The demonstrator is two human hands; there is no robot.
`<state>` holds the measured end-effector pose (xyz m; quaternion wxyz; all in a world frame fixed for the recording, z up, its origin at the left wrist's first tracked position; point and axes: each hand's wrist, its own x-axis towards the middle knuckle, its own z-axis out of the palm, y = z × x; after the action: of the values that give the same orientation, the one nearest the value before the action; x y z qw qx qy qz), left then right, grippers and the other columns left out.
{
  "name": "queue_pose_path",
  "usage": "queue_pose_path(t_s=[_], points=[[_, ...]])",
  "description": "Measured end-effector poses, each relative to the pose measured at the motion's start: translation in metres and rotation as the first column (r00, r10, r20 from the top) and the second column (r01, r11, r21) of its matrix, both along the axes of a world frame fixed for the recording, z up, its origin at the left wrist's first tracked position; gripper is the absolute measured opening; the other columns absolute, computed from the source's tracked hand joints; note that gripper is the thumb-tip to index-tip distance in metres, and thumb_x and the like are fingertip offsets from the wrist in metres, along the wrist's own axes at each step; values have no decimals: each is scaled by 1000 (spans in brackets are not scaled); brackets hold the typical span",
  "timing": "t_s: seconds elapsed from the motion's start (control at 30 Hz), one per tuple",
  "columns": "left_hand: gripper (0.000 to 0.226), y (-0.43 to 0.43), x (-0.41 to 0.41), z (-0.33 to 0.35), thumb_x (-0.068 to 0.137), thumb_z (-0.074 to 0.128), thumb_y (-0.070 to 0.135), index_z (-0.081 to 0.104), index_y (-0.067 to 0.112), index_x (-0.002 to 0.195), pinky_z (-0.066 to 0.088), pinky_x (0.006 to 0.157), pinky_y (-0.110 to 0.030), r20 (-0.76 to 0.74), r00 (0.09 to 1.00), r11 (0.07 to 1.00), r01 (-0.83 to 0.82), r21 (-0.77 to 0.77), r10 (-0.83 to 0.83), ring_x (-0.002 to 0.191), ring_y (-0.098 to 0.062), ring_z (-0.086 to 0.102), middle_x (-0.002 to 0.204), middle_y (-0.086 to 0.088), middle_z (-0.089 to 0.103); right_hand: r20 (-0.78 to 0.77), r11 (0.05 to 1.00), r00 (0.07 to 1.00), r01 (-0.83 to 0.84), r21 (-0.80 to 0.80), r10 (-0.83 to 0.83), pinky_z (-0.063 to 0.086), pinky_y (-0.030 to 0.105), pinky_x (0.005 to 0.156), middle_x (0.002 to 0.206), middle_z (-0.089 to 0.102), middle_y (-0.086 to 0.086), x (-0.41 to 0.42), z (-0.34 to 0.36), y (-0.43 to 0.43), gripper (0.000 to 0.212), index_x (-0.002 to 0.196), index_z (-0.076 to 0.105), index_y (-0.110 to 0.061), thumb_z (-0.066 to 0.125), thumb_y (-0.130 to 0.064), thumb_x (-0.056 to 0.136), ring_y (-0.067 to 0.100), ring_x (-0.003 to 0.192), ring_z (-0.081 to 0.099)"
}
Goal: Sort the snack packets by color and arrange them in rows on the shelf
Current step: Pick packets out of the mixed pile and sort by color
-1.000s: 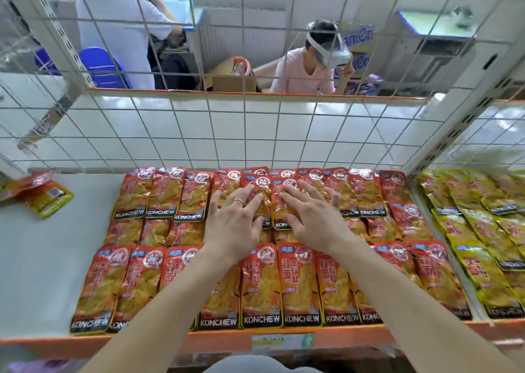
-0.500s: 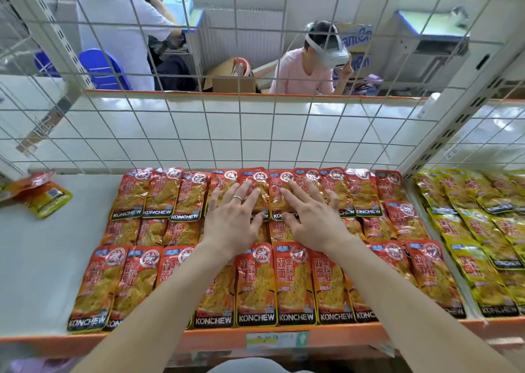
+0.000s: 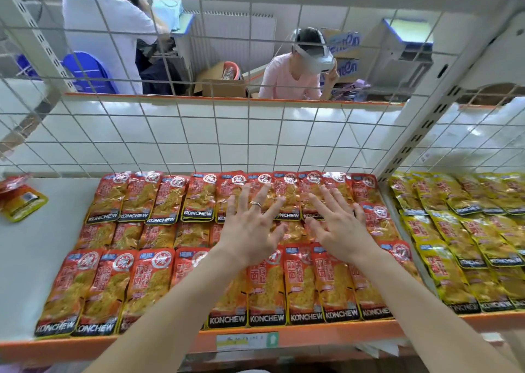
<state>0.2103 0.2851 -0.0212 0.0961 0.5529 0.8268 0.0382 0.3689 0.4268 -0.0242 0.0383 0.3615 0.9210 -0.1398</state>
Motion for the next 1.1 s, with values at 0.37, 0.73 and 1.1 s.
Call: queue_pose_path(t_s=[0.37, 0.73, 1.1], points=[[61, 58, 46, -5, 100, 12, 66, -4, 50, 156, -10, 119, -64, -13, 999, 984, 30, -178, -32, 149, -39, -26, 166, -2, -21, 95, 997, 995, -21, -70, 28, -6, 50, 122, 166, -12, -7, 20, 2, 22, 61, 160, 3, -26, 17, -50, 106, 9, 152, -13], [56, 68, 46, 1, 102, 24, 62, 9, 50, 155, -6, 119, -63, 45, 999, 980, 7, -198, 2, 152, -37, -20, 168, 1, -14, 114, 997, 993, 5, -75, 4, -2, 53, 120, 167, -13, -4, 25, 1, 27, 66, 160, 3, -19, 15, -53, 105, 11, 153, -10], [64, 47, 36, 1, 104, 25, 59, -2, 41, 159, -4, 121, -59, 53, 995, 993, -83, -80, 87, 154, -28, -17, 168, 4, -16, 38, 990, 989, -142, -1, 142, -4, 55, 118, 166, -13, -11, 15, 11, 14, 59, 159, 6, -34, 20, -51, 105, 9, 151, -17]])
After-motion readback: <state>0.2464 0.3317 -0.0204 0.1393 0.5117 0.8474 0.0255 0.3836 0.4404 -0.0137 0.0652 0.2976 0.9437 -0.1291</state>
